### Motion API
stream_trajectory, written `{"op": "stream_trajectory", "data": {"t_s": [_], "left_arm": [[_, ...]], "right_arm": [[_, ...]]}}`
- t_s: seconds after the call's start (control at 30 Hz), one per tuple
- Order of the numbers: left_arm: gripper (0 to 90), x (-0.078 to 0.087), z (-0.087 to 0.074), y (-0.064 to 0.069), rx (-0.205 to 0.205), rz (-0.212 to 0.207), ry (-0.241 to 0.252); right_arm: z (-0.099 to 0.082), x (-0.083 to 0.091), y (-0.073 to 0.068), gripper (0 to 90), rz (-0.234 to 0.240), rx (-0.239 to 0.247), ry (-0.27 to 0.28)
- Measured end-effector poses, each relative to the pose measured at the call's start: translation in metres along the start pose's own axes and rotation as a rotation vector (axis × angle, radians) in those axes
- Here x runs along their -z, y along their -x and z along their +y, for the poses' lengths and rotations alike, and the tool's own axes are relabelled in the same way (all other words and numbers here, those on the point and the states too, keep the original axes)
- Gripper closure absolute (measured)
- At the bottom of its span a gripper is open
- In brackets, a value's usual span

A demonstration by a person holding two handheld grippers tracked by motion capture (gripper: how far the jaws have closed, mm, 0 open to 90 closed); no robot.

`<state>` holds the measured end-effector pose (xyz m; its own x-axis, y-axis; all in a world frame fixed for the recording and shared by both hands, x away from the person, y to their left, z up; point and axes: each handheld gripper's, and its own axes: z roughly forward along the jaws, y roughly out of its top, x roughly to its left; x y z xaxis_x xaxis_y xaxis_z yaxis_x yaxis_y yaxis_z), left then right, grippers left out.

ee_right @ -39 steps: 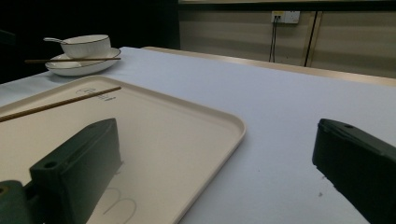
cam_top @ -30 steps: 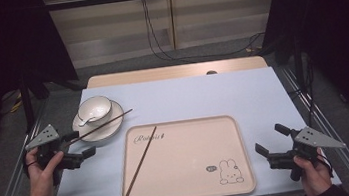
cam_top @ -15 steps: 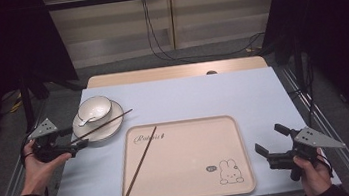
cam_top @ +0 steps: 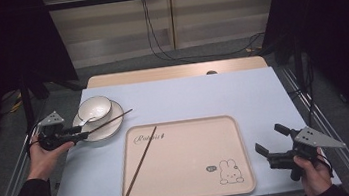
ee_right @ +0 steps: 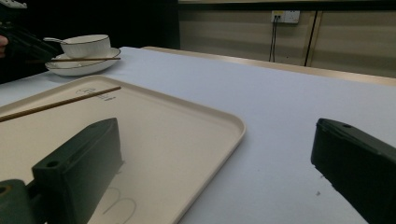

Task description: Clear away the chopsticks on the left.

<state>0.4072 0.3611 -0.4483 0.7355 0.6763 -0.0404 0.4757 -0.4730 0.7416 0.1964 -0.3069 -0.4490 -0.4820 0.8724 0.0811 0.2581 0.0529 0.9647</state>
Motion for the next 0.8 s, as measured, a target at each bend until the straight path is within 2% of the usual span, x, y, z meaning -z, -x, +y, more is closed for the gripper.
{"op": "stream_trajectory", "data": {"t_s": [0.07, 0.17, 0.23, 0.3, 0.33, 0.5, 0.57, 0.6, 0.67, 0.73, 0.8], "left_arm": [[57.5, -0.003, 0.001, 0.001, 0.001, -0.014, -0.015], [61.4, -0.007, 0.003, 0.001, -0.022, -0.006, -0.032], [61.4, -0.011, 0.006, 0.004, -0.031, -0.012, -0.054], [61.4, -0.014, 0.008, 0.004, -0.057, -0.016, -0.068], [61.5, -0.015, 0.009, 0.005, -0.047, -0.018, -0.066], [71.9, -0.021, 0.011, 0.007, -0.095, -0.02, -0.107], [75.8, -0.021, 0.011, 0.008, -0.093, -0.034, -0.101], [78.2, -0.021, 0.01, 0.009, -0.103, -0.027, -0.102], [80.8, -0.019, 0.011, 0.01, -0.101, -0.05, -0.124], [82.3, -0.019, 0.011, 0.011, -0.103, -0.044, -0.109], [82.4, -0.018, 0.011, 0.012, -0.077, -0.056, -0.091]], "right_arm": [[0.0, 0.0, 0.0, 1.5, -0.003, -0.002, 0.001], [0.0, 0.0, 0.0, 1.5, -0.003, -0.003, 0.001], [0.0, 0.0, 0.0, 1.9, -0.008, -0.002, -0.001], [0.0, -0.001, 0.0, 2.0, -0.006, -0.004, -0.001], [0.0, -0.001, 0.0, 1.9, -0.01, -0.003, -0.001], [0.0, 0.0, 0.0, 1.9, -0.008, -0.002, 0.002], [0.0, -0.001, 0.0, 2.1, -0.012, -0.005, -0.001], [0.0, -0.001, 0.0, 2.2, -0.017, -0.006, -0.001], [0.0, -0.001, 0.0, 2.2, -0.017, -0.003, -0.003], [0.0, -0.001, 0.0, 2.2, -0.019, -0.007, -0.001], [0.0, -0.001, -0.001, 2.3, -0.018, -0.005, 0.0]]}}
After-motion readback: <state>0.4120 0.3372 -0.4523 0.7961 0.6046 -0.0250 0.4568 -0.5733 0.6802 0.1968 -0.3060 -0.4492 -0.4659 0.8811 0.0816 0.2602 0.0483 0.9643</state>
